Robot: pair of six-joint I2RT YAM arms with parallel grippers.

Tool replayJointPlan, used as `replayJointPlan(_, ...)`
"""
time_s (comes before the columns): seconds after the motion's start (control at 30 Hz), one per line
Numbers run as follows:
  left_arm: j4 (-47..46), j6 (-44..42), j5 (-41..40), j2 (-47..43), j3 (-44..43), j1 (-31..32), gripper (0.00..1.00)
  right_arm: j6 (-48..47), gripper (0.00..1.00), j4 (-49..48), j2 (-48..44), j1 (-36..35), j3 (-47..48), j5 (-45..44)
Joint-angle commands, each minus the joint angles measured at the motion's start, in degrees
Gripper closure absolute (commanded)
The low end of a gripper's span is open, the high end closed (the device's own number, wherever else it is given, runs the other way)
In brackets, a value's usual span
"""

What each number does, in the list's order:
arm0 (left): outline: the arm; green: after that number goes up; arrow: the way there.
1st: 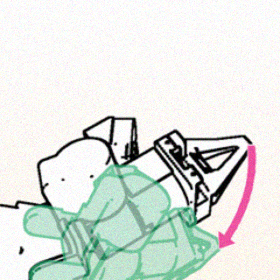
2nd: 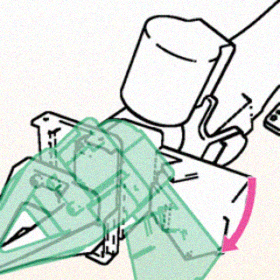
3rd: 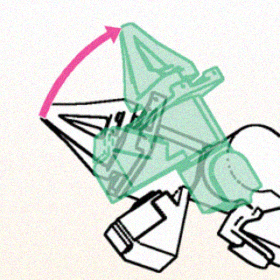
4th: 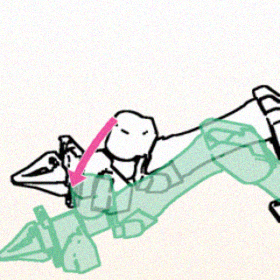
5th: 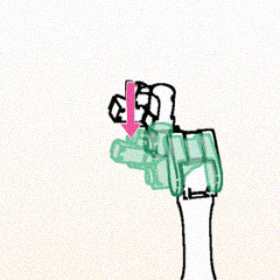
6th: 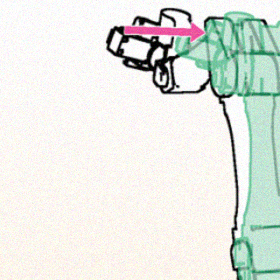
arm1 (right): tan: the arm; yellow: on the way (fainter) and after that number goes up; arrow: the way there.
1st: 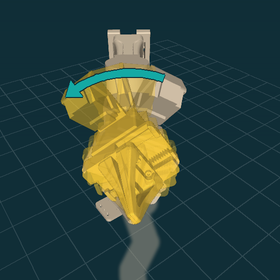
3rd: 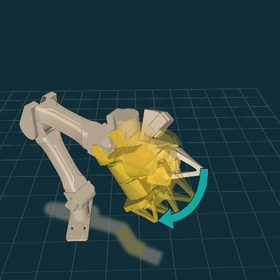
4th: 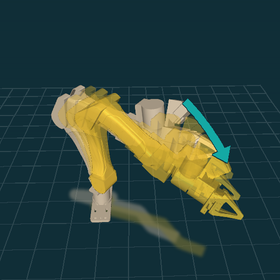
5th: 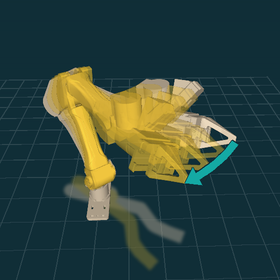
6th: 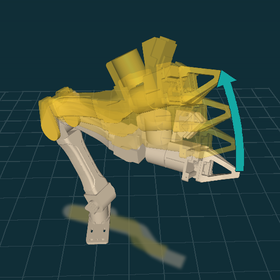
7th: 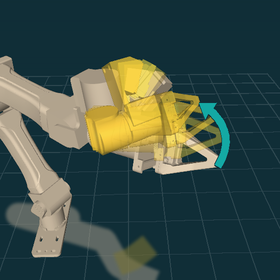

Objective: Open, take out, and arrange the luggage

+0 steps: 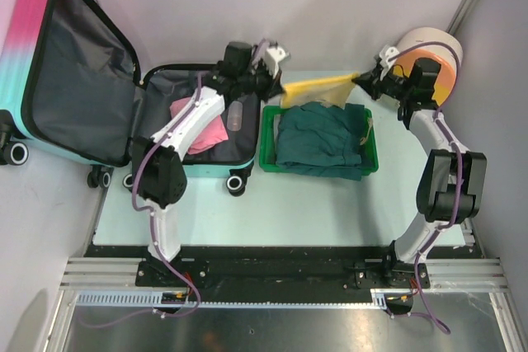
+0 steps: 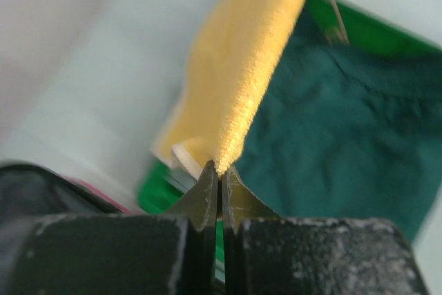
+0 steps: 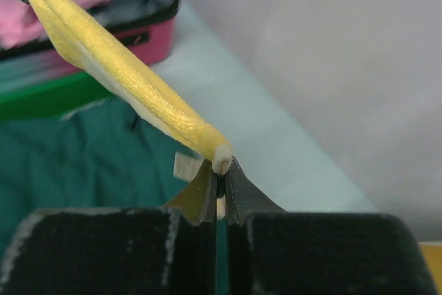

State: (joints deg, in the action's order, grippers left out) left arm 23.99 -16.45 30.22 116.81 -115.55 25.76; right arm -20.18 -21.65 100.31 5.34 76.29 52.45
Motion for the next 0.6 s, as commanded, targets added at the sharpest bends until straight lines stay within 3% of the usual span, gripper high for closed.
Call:
replayJointPlan(0.0,0.36,-3.94,2.12,-11.50,16.37,1.66,1.00,-23.64,1.00,28.46,-4.24,2.74,1.67,8.81)
replayJointPlan(0.13,0.09,-6.04,3.62,-15.82,29.03,2.63,1.00,-41.10,1.00,49.18,-5.04,4.06,1.41,9.96)
replayJointPlan(0.23,0.01,-10.09,1.78,-17.58,33.44,4.56,1.00,-50.54,1.00,61.32,-4.69,4.24,0.97,8.91)
replayJointPlan(0.53,0.09,-10.27,0.29,-18.73,38.28,7.46,1.00,-66.38,1.00,79.29,-3.99,6.61,0.09,4.61)
replayJointPlan(0.57,0.18,-10.88,-0.24,-18.64,38.73,7.73,0.93,-67.52,0.99,80.44,-3.55,6.61,0.17,4.07)
